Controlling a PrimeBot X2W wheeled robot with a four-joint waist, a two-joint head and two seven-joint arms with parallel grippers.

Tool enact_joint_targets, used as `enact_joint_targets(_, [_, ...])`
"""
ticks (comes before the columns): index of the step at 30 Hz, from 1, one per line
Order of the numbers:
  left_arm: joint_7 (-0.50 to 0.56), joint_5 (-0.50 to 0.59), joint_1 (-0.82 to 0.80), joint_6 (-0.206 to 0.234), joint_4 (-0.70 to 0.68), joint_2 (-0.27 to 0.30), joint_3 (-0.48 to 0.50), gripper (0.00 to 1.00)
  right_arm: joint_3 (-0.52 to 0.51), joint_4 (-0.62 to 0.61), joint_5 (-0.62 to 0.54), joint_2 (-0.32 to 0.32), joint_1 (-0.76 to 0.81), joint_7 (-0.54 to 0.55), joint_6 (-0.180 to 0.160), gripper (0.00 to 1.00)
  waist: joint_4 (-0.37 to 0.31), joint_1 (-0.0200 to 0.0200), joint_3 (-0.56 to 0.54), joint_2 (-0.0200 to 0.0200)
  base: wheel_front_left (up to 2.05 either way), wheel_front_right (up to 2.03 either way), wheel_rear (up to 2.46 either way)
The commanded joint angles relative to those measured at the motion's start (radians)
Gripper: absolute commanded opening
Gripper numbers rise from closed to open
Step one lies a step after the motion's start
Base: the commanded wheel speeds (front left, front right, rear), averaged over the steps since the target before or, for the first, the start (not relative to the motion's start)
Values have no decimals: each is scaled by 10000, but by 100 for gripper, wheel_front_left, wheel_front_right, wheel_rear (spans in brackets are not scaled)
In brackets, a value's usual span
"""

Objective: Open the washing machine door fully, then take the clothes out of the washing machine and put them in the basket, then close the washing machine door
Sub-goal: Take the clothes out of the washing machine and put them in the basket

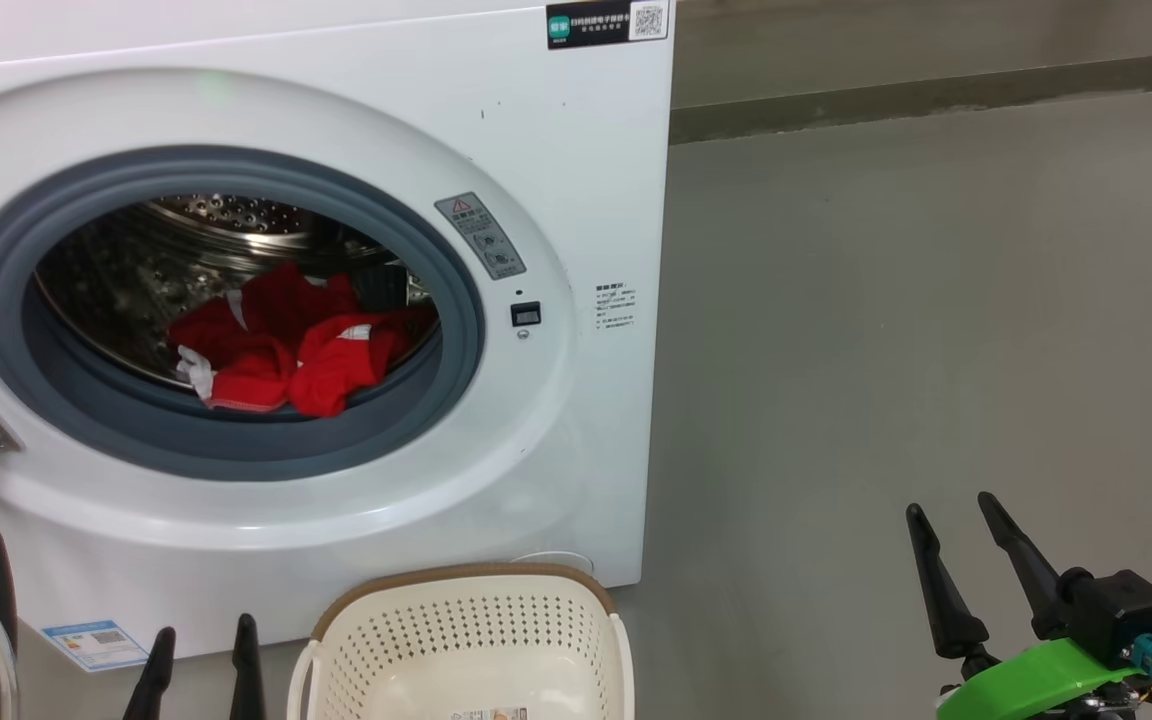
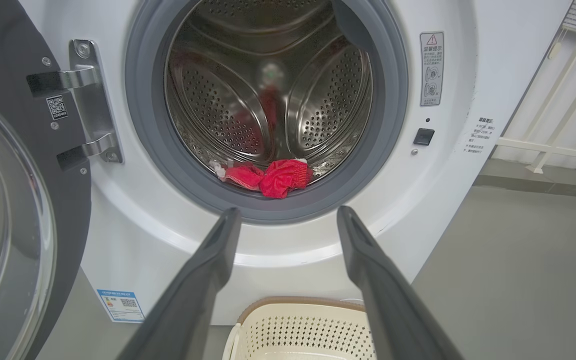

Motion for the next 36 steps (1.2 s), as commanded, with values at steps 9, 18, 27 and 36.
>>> enact_joint_targets(9, [-121,279,-244,17,-276,79,350,100,204,-190,40,-136,-246,-90,48,100,78,-1,23,-1,0,0,0])
enact_joint_targets(18, [-36,327,-365,159,-235,140,320,100,276,-161,23,-78,-302,-90,48,100,227,-1,142,-1,0,0,0])
enact_joint_targets(27, [278,355,-1406,340,-3,252,236,100,361,-216,19,-171,-409,-90,48,100,507,-1,571,-1,0,0,0])
enact_joint_targets(36, [243,402,-3098,513,586,157,97,100,389,-359,-16,-397,-940,-90,48,100,635,-1,1549,-1,0,0,0])
